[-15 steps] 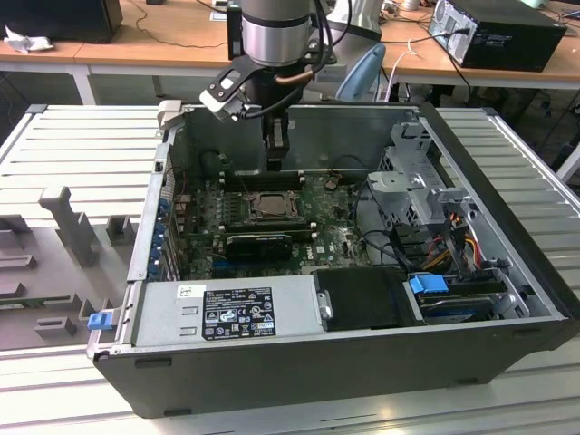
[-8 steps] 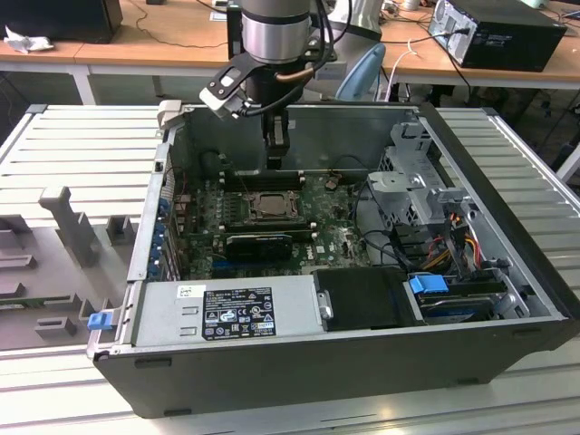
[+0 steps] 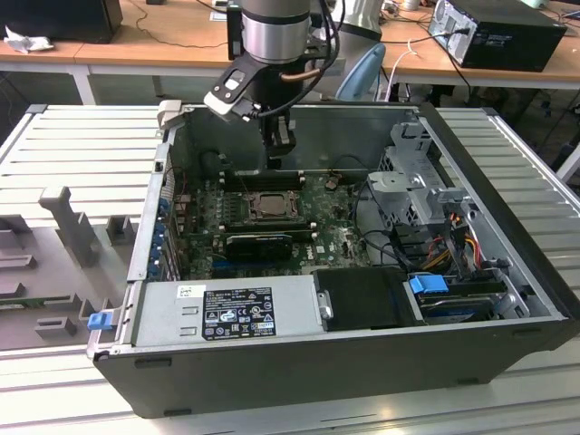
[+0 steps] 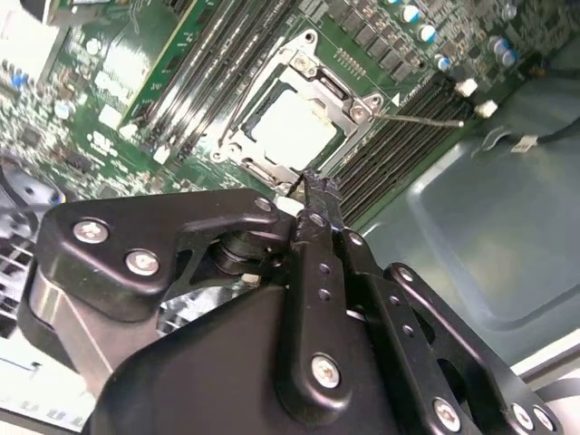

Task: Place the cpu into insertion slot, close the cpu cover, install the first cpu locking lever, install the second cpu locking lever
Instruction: 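Install the first cpu locking lever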

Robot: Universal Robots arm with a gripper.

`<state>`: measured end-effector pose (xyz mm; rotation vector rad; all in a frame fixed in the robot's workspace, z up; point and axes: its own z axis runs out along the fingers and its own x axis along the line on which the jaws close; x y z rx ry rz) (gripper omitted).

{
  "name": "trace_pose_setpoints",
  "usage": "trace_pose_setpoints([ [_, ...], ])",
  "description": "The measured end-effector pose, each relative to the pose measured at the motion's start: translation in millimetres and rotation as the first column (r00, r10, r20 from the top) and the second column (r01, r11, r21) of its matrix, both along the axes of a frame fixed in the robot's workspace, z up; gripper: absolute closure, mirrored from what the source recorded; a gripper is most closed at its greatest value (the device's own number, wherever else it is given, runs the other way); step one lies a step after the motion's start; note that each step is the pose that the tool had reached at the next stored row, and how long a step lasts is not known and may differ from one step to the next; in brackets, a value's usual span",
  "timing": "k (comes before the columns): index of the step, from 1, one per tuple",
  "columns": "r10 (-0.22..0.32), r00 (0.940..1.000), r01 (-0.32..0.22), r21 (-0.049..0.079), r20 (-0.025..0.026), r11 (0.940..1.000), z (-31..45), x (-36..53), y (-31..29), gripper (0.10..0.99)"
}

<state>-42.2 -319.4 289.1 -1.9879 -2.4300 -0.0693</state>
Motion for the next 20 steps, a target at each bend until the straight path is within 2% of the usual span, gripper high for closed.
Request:
trace_pose_setpoints([
  [2,0.053,0.9986,-0.053,0.0,0.0001,0.9986,0.0,0.0,0.0,0.98],
  [5,0.124,0.9922,-0.124,0.0,0.0,0.9922,-0.1,0.0,0.0,0.98],
  [9,0.224,0.9747,-0.224,0.0,0.0001,0.9747,-0.2,0.0,0.0,0.98],
  [11,0.261,0.9654,-0.261,0.0,0.0,0.9654,-0.2,0.0,0.0,0.98],
  [14,0.296,0.9552,-0.296,0.0,0.0,0.9552,-0.3,-0.2,0.0,0.98],
  [17,0.353,0.9357,-0.353,0.0,0.0,0.9357,-0.3,-0.2,0.0,0.98],
  [20,0.416,0.9096,-0.416,0.0,0.0,0.9096,-0.3,-0.2,0.0,0.98],
])
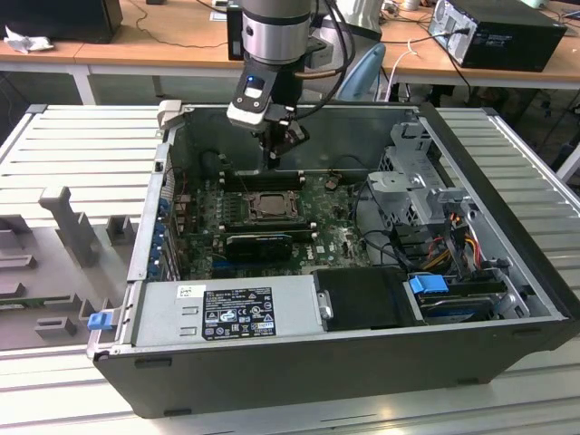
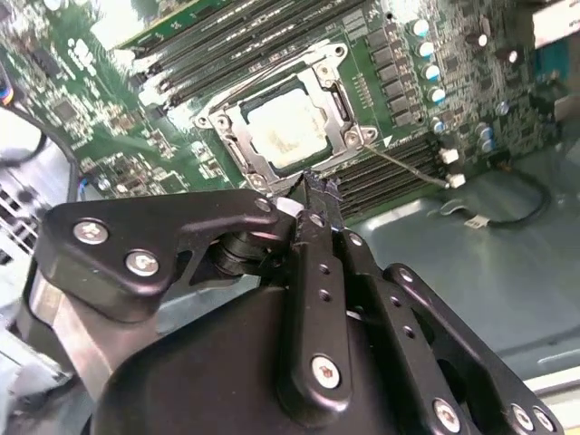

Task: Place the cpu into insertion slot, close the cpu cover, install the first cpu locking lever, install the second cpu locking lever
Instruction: 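Install the first cpu locking lever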

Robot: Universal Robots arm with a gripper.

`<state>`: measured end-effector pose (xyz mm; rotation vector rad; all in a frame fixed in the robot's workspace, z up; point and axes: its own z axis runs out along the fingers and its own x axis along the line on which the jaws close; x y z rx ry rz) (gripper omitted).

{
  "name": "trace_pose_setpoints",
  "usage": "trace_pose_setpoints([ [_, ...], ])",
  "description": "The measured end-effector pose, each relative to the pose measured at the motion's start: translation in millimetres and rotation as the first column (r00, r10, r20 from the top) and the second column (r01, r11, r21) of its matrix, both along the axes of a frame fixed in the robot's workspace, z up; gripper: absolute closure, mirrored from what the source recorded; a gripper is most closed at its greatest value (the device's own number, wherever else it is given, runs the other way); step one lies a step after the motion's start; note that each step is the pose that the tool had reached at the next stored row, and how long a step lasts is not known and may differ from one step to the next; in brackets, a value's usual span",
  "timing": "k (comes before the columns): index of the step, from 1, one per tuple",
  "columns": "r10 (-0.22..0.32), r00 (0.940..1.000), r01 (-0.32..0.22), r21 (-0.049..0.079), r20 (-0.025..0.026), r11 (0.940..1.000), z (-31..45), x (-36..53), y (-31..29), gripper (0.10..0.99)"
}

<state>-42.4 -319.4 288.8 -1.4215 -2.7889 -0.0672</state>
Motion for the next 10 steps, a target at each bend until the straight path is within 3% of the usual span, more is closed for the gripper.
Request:
trace_pose_setpoints([
  [5,0.09,0.996,-0.09,0.0,0.0,0.996,0.0,0.0,0.0,0.98],
  [10,0.181,0.9834,-0.181,0.0,0.0,0.9834,0.0,0.0,0.0,0.98],
])
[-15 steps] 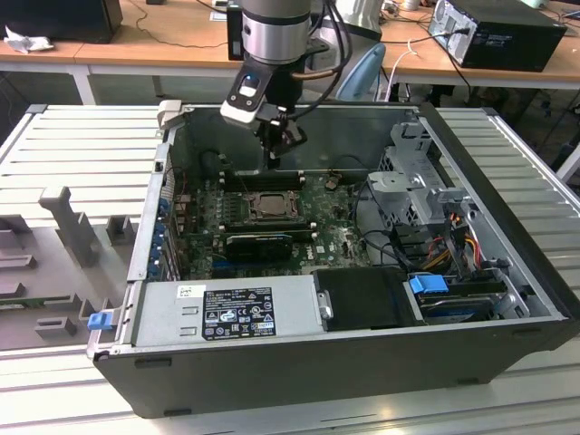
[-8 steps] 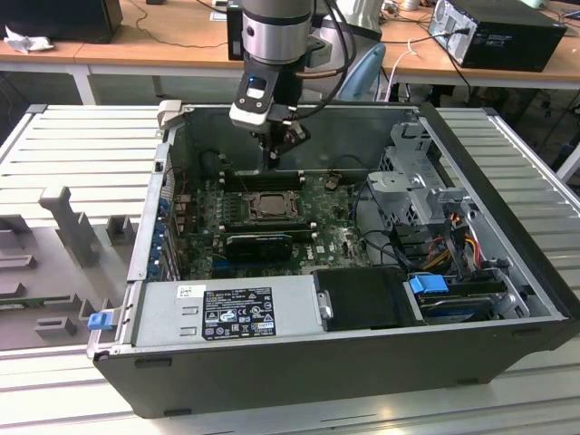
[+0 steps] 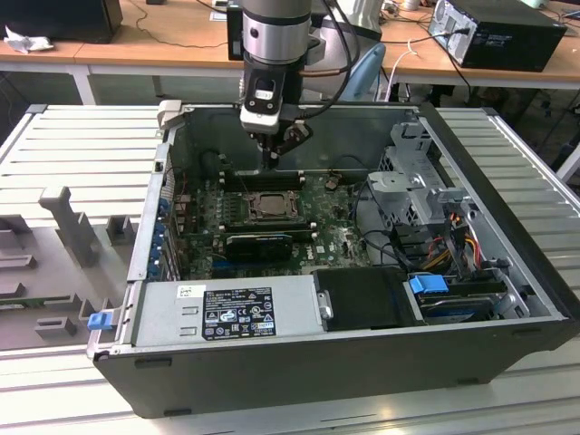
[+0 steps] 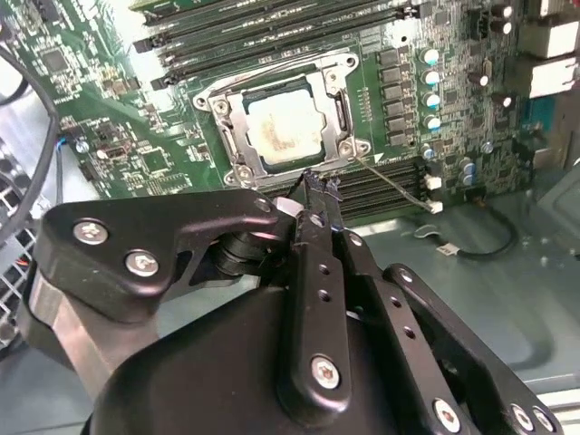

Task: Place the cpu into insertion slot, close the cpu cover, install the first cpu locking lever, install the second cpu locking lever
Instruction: 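Install the first cpu locking lever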

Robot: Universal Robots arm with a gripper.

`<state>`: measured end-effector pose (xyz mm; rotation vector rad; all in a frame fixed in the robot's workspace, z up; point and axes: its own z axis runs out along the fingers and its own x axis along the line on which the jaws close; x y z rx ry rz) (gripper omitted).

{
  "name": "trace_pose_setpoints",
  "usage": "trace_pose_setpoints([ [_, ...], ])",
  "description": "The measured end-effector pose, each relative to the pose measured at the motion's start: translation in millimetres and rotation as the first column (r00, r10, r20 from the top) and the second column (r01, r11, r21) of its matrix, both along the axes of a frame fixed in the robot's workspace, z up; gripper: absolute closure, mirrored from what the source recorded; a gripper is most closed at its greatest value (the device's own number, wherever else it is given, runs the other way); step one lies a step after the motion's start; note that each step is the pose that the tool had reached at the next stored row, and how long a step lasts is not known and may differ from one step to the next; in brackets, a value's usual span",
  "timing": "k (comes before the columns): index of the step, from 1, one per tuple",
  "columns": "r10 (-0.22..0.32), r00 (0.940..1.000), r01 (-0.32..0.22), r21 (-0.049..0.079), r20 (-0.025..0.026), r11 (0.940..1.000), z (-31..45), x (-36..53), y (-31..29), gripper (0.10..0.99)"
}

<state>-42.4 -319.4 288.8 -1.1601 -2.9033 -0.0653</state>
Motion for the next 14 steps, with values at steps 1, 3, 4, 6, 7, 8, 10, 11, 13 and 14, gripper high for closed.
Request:
trace_pose_setpoints([
  [1,0.022,0.9998,-0.022,0.0,0.0,0.9998,0.0,0.0,0.0,0.98],
  [3,0.043,0.9991,-0.043,0.0,0.0,0.9991,0.0,0.0,0.0,0.98],
  [4,0.053,0.9986,-0.053,0.0,0.0,0.9986,0.0,0.0,0.0,0.98],
  [6,0.07,0.9976,-0.07,0.0,0.0,0.9976,0.0,0.0,0.0,0.98],
  [7,0.078,0.997,-0.078,0.0,0.0,0.997,0.0,0.0,0.0,0.98],
  [8,0.085,0.9964,-0.085,0.0,0.0,0.9964,0.0,0.0,0.0,0.98],
  [10,0.103,0.9946,-0.103,0.0,0.0,0.9946,0.0,0.0,0.0,0.98],
  [11,0.11,0.9939,-0.11,0.0,0.0,0.9939,0.0,0.0,0.0,0.98],
  [13,0.132,0.9913,-0.132,0.0,0.0,0.9913,0.0,0.0,0.0,0.98],
  [14,0.138,0.9904,-0.138,0.0,0.0,0.9904,0.0,0.0,0.0,0.98],
])
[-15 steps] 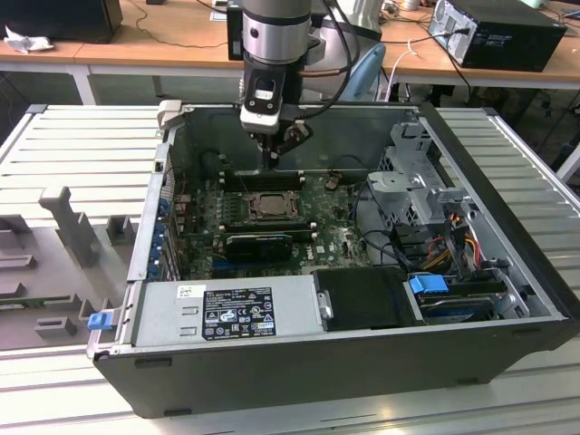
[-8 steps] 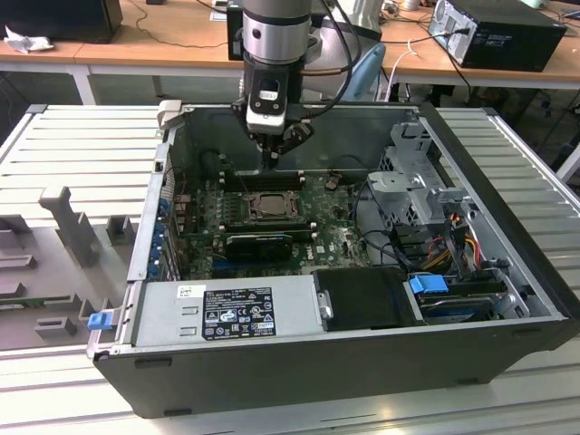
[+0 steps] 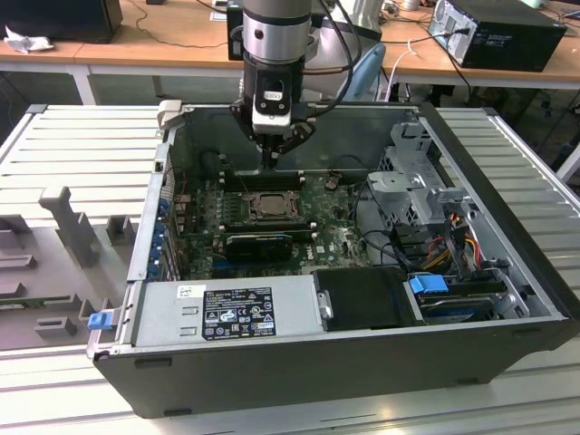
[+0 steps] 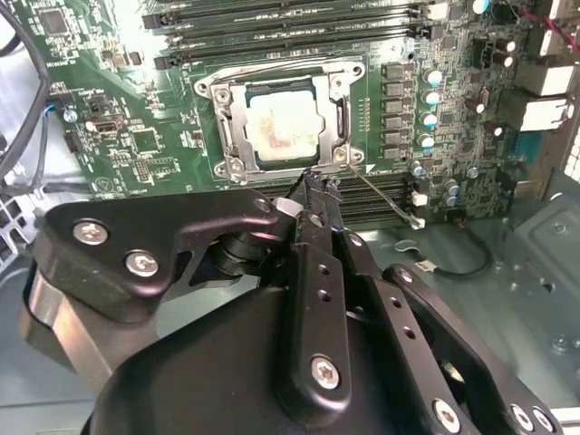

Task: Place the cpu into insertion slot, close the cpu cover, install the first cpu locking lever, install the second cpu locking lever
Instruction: 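Install the first cpu locking lever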

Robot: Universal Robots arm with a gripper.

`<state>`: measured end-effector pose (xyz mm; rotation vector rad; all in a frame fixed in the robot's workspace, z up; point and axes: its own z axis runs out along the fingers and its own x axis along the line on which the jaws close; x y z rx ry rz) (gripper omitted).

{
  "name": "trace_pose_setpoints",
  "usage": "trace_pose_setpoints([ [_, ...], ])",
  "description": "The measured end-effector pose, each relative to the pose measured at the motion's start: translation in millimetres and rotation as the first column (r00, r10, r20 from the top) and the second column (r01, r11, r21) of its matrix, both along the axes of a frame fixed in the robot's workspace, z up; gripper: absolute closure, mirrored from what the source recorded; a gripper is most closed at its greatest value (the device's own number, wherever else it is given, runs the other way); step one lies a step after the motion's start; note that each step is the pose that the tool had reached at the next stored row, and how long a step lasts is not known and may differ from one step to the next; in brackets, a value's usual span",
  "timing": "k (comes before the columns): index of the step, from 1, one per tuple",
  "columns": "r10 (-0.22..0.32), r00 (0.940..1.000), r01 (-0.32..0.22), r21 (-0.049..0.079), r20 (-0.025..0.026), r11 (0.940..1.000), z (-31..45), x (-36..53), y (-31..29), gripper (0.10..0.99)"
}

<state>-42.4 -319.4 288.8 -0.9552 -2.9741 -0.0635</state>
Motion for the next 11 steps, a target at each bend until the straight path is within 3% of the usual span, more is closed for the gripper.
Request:
trace_pose_setpoints([
  [11,0.11,0.9939,-0.11,0.0,0.0,0.9939,0.0,0.0,0.0,0.98],
])
